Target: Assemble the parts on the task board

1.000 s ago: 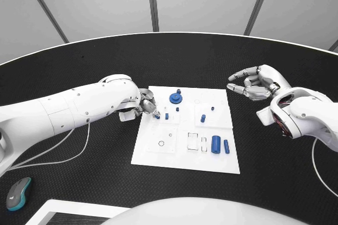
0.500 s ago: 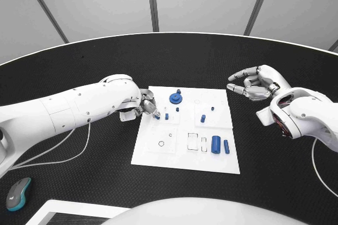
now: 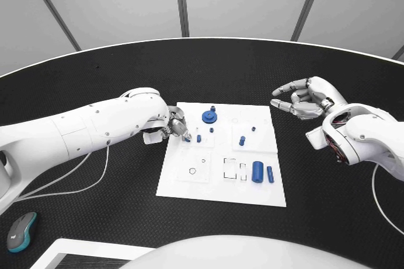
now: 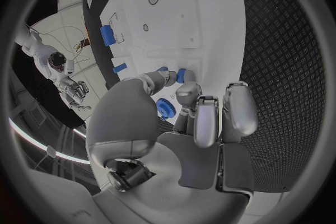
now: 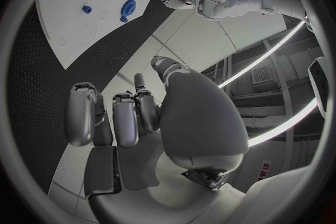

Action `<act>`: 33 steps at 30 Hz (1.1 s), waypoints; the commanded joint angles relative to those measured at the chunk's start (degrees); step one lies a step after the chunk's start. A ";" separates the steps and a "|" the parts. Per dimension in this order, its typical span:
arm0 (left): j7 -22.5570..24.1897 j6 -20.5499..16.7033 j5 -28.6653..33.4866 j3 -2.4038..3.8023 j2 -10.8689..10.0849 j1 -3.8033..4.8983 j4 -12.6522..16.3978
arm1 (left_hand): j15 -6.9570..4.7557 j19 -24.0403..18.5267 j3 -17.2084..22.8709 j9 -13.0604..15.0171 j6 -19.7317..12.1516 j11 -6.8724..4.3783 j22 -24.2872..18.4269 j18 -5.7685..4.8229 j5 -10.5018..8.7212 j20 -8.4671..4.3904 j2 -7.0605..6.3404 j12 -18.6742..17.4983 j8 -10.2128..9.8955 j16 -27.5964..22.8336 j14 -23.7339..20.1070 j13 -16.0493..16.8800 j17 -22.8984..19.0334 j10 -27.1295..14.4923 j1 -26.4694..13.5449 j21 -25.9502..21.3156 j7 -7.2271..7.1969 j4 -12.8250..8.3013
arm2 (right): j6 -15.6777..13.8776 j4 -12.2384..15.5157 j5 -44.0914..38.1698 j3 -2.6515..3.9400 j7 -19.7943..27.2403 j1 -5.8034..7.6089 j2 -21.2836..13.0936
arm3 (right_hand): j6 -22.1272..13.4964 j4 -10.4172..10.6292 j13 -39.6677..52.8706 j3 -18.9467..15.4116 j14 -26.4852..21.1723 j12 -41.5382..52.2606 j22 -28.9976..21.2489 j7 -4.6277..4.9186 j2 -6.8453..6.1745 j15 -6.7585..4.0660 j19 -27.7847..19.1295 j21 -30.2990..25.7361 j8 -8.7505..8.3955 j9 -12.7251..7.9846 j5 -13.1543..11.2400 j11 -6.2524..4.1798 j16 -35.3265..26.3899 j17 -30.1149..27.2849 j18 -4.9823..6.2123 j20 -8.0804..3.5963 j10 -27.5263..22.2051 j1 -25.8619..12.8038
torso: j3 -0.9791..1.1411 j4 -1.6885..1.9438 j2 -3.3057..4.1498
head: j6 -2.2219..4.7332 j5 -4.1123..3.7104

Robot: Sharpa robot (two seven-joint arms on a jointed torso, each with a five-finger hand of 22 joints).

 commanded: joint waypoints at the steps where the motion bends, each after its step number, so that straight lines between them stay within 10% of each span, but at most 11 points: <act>1: -0.13 -0.01 0.00 0.00 0.16 0.00 -0.12 | -0.37 0.17 7.90 -0.07 0.18 -0.17 -0.08 -0.33 0.38 -0.35 0.30 0.34 0.13 0.19 4.76 0.01 9.95 0.23 0.17 0.17 -0.03 -8.17 | -0.01 0.02 0.00 0.00 0.01 0.00 -0.01 | -0.27 0.02 5.33 0.45 3.25 0.32 3.10 0.12 -0.47 -0.42 0.23 -0.17 0.30 -0.07 0.22 0.11 -0.28 3.50 0.45 -0.38 0.33 -0.24 | -0.02 -0.01 -0.01 | 0.04 -0.05; 33: -1.82 0.54 0.11 0.00 1.77 0.00 -2.06 | -0.38 0.10 7.92 -0.20 0.29 -0.17 -0.19 -0.31 0.61 -0.36 0.46 0.37 0.11 0.18 4.76 0.03 9.93 0.33 -0.04 0.12 -0.02 -8.04 | 0.16 -0.02 0.00 0.00 -0.01 0.00 0.04 | -0.35 -0.09 5.41 0.66 3.28 0.43 3.13 0.12 -0.53 -0.43 0.29 -0.19 0.38 -0.14 0.41 0.11 -0.28 3.60 0.44 -0.41 0.42 -0.21 | -0.07 0.05 -0.06 | 0.00 -0.42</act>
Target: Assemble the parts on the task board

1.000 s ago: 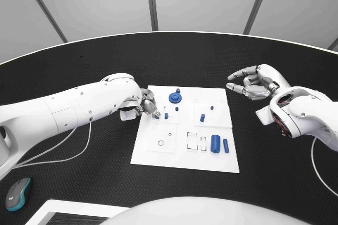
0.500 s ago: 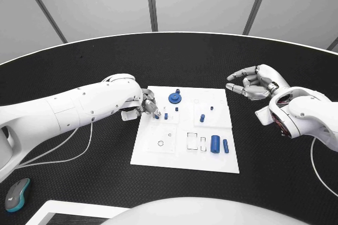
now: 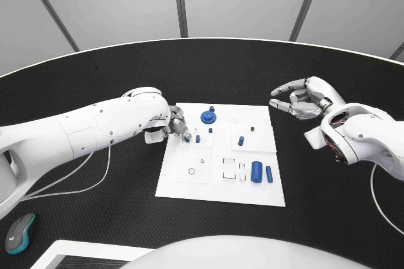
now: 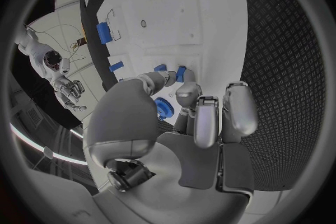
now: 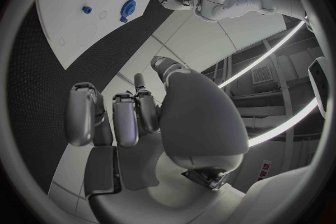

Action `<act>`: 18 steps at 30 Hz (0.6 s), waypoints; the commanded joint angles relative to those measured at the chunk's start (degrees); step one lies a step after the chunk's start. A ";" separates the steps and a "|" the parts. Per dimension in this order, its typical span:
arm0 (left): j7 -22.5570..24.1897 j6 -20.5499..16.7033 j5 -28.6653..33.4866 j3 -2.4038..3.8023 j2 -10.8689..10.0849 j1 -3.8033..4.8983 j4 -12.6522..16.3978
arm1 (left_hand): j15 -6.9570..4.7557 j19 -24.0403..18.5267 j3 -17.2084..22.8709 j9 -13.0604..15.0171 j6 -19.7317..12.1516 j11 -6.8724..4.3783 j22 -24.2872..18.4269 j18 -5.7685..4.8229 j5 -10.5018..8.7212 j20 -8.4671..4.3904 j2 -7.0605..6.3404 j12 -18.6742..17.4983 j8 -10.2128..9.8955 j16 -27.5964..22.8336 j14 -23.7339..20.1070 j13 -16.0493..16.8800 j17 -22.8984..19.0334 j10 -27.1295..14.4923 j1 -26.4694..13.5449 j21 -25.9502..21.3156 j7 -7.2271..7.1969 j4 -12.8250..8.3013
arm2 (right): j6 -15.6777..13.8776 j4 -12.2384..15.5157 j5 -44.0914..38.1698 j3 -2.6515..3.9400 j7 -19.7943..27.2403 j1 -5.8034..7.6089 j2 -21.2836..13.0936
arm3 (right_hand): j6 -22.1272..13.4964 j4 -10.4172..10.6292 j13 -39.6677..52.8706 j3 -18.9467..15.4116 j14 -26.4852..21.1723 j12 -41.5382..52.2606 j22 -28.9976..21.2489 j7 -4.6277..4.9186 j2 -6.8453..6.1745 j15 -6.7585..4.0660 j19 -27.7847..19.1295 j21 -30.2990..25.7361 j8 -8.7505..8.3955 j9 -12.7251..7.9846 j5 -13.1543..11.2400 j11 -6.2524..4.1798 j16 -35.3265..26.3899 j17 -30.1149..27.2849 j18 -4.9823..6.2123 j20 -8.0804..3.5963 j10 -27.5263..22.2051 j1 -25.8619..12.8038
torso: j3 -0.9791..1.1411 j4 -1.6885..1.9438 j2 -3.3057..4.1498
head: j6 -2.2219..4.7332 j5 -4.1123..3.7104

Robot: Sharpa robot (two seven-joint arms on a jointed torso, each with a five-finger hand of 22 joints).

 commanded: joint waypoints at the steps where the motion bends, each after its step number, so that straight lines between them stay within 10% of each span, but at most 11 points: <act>1: -0.13 0.44 0.13 -0.01 0.06 0.00 -0.10 | -0.35 0.03 7.81 -0.03 -0.10 -0.13 -0.22 -0.30 0.39 -0.35 0.44 0.10 0.01 0.18 4.76 -0.16 9.91 -0.13 -0.31 0.10 -0.39 -7.85 | 0.01 -0.03 0.00 0.00 0.00 0.00 0.02 | -0.35 -0.02 5.43 0.27 3.28 0.21 3.13 0.13 -0.53 -0.43 0.29 -0.19 0.39 -0.06 0.19 0.11 -0.28 3.61 0.44 -0.41 0.42 -0.21 | -0.03 0.04 -0.05 | -0.08 -0.08; 18: -2.17 -2.06 0.48 -0.02 0.11 0.00 -0.50 | -1.12 -0.06 -3.87 -1.73 0.34 -1.09 -0.45 -0.29 -1.39 -0.85 -1.04 -1.26 -0.25 0.17 4.76 -2.27 9.93 -0.42 -4.84 -0.40 -1.80 -1.46 | -0.14 -0.05 0.00 0.00 -0.10 0.00 -0.04 | -0.35 -0.06 5.19 0.32 3.24 -0.03 3.01 0.13 -0.57 -0.43 0.24 -0.36 0.42 -0.08 0.22 0.12 -0.39 3.40 0.47 -0.41 0.22 -0.20 | -0.04 0.08 -0.01 | 0.03 -0.23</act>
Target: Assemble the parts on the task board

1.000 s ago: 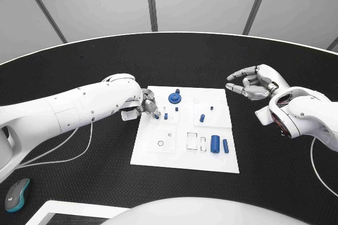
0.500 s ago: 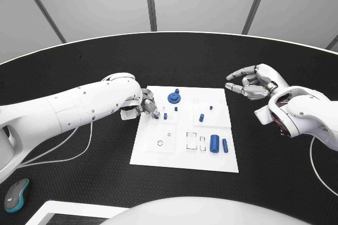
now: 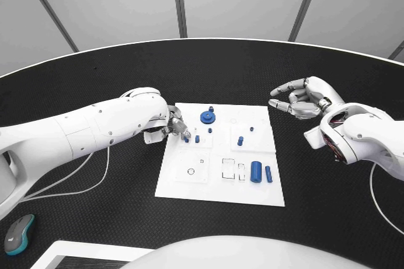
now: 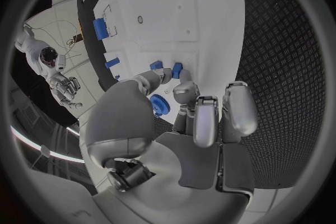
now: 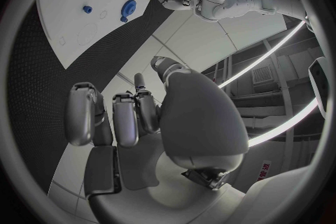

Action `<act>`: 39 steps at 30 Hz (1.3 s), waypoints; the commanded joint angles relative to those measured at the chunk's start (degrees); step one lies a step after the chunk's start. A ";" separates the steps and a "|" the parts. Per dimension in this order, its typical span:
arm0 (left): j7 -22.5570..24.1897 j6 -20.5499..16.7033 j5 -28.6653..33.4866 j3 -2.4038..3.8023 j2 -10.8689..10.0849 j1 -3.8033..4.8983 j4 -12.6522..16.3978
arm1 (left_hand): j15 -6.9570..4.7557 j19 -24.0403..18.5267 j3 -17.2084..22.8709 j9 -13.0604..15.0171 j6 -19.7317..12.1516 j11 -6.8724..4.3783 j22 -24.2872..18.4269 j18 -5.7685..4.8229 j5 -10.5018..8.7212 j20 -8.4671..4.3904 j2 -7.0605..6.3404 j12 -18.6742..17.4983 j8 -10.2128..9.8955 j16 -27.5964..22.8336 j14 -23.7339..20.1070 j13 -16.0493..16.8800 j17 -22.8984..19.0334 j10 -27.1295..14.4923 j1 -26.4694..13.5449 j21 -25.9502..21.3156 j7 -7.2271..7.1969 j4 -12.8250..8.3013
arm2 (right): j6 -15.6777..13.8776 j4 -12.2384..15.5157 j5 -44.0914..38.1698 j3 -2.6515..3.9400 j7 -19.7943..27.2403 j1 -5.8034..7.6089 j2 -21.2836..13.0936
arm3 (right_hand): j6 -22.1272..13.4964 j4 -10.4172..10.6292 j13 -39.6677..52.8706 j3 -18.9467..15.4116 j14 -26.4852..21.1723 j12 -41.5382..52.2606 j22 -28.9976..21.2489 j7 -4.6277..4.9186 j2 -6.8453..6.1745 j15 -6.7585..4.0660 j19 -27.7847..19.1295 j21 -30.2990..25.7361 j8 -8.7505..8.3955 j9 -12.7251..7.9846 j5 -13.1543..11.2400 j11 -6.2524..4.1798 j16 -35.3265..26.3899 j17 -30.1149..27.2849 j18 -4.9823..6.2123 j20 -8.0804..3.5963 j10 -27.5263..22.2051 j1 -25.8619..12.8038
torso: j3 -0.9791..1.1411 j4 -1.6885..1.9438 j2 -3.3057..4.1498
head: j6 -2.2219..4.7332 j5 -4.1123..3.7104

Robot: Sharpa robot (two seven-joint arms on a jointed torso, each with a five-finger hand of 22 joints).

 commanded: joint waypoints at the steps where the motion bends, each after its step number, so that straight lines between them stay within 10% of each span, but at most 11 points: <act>1: -0.21 -0.18 0.01 0.00 0.00 0.00 -0.17 | -0.49 -0.06 -1.05 -0.25 0.50 0.05 -0.03 -0.29 -0.31 -0.44 0.09 -0.18 -0.25 0.17 4.75 0.00 9.93 -0.29 -0.62 -0.40 0.13 0.64 | -0.05 0.00 0.00 0.00 -0.01 0.00 0.00 | -0.35 -0.06 5.23 0.31 3.24 0.00 2.96 0.13 -0.58 -0.43 0.22 -0.18 0.21 -0.08 0.21 0.12 -0.39 3.42 0.49 -0.41 0.25 -0.21 | -0.01 0.04 0.03 | 0.01 0.00; 20: -0.32 -0.06 1.47 0.00 -0.24 0.00 -0.61 | -0.51 0.13 -8.18 -1.70 1.49 0.10 0.07 -0.33 -0.57 -0.48 -0.78 0.06 -0.79 0.19 4.75 0.12 9.97 -0.24 -1.35 -0.51 0.20 4.92 | -0.12 0.01 0.00 0.00 -0.04 0.00 -0.01 | -0.41 -0.05 5.16 0.29 3.22 -0.08 2.92 0.14 -0.65 -0.43 0.20 -0.24 0.19 -0.10 0.21 0.13 -0.44 3.34 0.50 -0.41 0.18 -0.27 | 0.01 0.06 0.04 | 0.02 -0.02; 39: 5.14 -13.43 9.64 0.04 -3.22 0.04 2.34 | 0.00 -1.40 -16.40 -2.50 -0.08 0.84 -3.21 0.32 -0.47 -0.14 -1.90 -2.80 -1.17 0.12 4.69 -4.05 9.82 -3.20 -1.45 -2.40 1.03 11.37 | -0.20 -0.49 0.00 0.00 -0.01 0.00 -0.01 | -0.51 -0.01 5.20 0.28 3.21 -0.03 2.95 0.16 -0.69 -0.42 0.22 -0.21 0.15 -0.13 0.21 0.15 -0.45 3.32 0.49 -0.41 0.22 -0.35 | -0.07 0.10 -0.16 | 0.64 -0.07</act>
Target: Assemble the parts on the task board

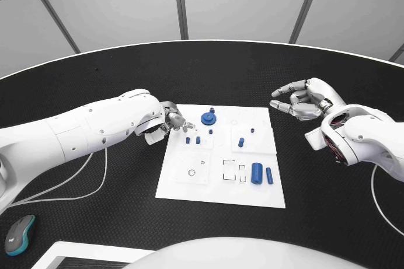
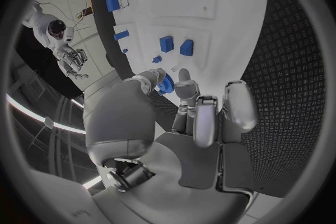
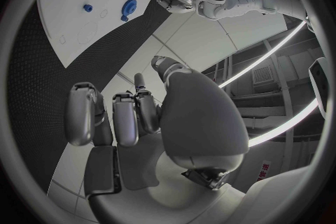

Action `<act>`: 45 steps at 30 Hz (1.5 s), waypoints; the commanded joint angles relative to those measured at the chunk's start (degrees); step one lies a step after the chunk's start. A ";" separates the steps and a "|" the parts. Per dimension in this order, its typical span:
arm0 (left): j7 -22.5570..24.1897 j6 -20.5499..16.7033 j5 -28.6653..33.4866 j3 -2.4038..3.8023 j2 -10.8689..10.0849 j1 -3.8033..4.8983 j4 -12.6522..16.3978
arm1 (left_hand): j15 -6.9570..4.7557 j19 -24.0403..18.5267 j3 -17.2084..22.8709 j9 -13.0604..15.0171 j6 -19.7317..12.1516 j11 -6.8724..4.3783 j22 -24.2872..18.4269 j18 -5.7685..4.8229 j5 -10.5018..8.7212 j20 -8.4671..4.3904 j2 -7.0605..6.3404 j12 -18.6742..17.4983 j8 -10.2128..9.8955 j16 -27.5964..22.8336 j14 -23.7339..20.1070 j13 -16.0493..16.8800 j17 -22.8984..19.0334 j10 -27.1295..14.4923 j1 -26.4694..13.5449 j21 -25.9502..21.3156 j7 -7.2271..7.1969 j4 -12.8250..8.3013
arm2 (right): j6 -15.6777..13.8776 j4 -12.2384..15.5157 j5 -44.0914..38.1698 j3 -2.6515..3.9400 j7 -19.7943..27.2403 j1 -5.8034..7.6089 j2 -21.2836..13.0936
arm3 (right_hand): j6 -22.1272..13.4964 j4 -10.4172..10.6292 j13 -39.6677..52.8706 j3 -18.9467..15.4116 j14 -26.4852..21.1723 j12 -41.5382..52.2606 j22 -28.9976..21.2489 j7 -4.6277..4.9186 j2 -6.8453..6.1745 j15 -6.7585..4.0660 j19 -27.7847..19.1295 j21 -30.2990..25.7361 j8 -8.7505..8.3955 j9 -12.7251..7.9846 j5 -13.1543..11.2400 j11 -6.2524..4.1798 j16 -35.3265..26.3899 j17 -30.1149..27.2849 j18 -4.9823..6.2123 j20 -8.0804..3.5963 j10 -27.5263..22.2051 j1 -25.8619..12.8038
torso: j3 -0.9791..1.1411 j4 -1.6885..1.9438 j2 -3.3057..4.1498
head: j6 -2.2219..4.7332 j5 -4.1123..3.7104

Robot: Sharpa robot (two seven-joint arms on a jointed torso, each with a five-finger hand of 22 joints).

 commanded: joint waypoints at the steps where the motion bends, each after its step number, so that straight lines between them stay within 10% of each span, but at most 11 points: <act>1: 1.28 -2.15 1.48 0.01 -0.62 0.02 0.78 | 0.05 -0.72 -0.85 -0.12 -0.69 0.14 -1.01 0.41 -0.21 0.03 -0.09 -0.88 -0.25 0.11 4.69 -1.14 9.78 -0.90 0.39 -0.62 -0.01 0.25 | -0.03 -0.19 0.00 0.00 0.01 0.00 0.04 | -0.30 -0.01 5.16 0.28 3.21 -0.03 2.95 -0.05 -0.46 -0.42 0.22 -0.21 0.16 -0.09 0.21 0.15 -0.12 3.33 0.48 -0.41 0.22 -0.12 | -0.07 0.01 0.02 | 0.34 -0.22; 8: 9.29 -6.01 2.68 0.02 -1.12 0.05 1.78 | 1.80 -6.52 -3.44 -0.44 -5.44 1.99 -11.99 2.48 0.05 0.94 0.45 -9.42 -0.77 -1.61 3.25 -12.81 6.20 -10.38 4.15 -7.38 1.97 0.16 | -0.06 -0.48 0.00 0.00 0.06 0.00 0.21 | -0.35 0.01 5.10 0.30 3.22 -0.09 2.96 -0.04 -0.46 -0.41 0.22 -0.22 0.14 -0.10 0.22 0.15 -0.12 3.36 0.48 -0.41 0.17 -0.15 | 0.07 -0.12 0.03 | 0.89 -0.48; 11: 15.83 -6.56 1.91 0.01 -0.58 0.05 2.09 | 3.57 -16.12 -2.13 -2.39 -9.32 4.07 -28.91 5.29 0.32 2.38 0.93 -11.85 -2.77 -4.80 -0.27 -14.45 0.24 -15.78 10.22 -19.26 4.24 -0.87 | -0.07 -0.61 0.00 -0.01 0.09 0.00 0.30 | -0.35 0.01 5.10 0.30 3.22 -0.09 2.96 -0.04 -0.46 -0.41 0.22 -0.22 0.14 -0.10 0.22 0.15 -0.12 3.36 0.48 -0.41 0.17 -0.15 | 0.01 -0.14 0.18 | 1.34 -0.81; 12: 17.95 -6.82 1.05 0.01 -0.36 0.05 2.25 | 4.38 -18.01 -0.74 -3.65 -10.23 4.96 -31.50 5.56 0.34 2.97 1.35 -13.45 -3.86 -15.20 -10.15 -15.52 -17.34 -18.50 12.75 -22.18 4.96 -1.38 | -0.07 -0.65 0.00 -0.01 0.11 0.00 0.32 | -0.35 0.01 5.10 0.30 3.22 -0.09 2.96 -0.04 -0.46 -0.41 0.22 -0.22 0.14 -0.10 0.22 0.15 -0.12 3.36 0.48 -0.41 0.17 -0.15 | -0.02 -0.14 0.24 | 1.49 -0.85; 16: 24.71 -8.78 -2.92 -0.01 0.48 0.03 2.63 | 6.20 -21.03 2.82 -7.23 -10.21 6.99 -34.00 5.37 0.41 4.80 -0.43 -19.63 -6.39 -25.23 -21.05 -20.24 -31.44 -24.77 17.47 -26.86 6.84 -3.71 | -0.04 -0.82 0.00 -0.01 0.19 0.00 0.41 | -0.36 0.00 4.96 0.32 3.18 -0.24 2.82 -0.05 -0.46 -0.41 0.15 -0.40 0.15 -0.11 0.24 0.15 -0.21 3.18 0.52 -0.41 0.05 -0.15 | -0.07 -0.12 0.28 | 1.85 -1.15; 29: 30.77 -10.06 -18.03 -0.07 3.71 -0.30 0.47 | 7.79 -25.18 3.07 -14.01 -9.21 8.62 -35.47 5.61 -0.20 6.54 -1.70 -29.77 -10.94 -28.71 -27.99 -31.00 -38.15 -27.86 20.33 -30.40 7.52 -10.44 | 0.11 -1.13 0.00 -0.01 0.36 0.00 0.82 | -0.36 -0.02 5.00 0.34 3.19 -0.20 2.86 -0.05 -0.45 -0.41 0.18 -0.34 0.15 -0.11 0.25 0.15 -0.17 3.26 0.51 -0.41 0.08 -0.12 | -0.02 -0.12 0.33 | 2.41 -1.46; 45: 27.85 -8.30 -29.06 -0.06 5.57 -1.53 -1.47 | 6.47 -20.88 4.35 -18.79 -3.42 7.18 -31.26 5.71 -0.16 5.35 -1.39 -33.04 -14.06 -16.41 -19.89 -37.37 -34.47 -20.30 18.31 -23.32 6.25 -13.38 | 0.21 -1.23 0.00 -0.02 0.36 -0.01 0.98 | -0.37 -0.08 5.08 0.43 3.22 -0.11 2.93 -0.05 -0.41 -0.41 0.21 -0.28 0.17 -0.12 0.29 0.14 -0.14 3.36 0.49 -0.41 0.14 -0.03 | -0.01 -0.08 0.24 | 2.32 -2.05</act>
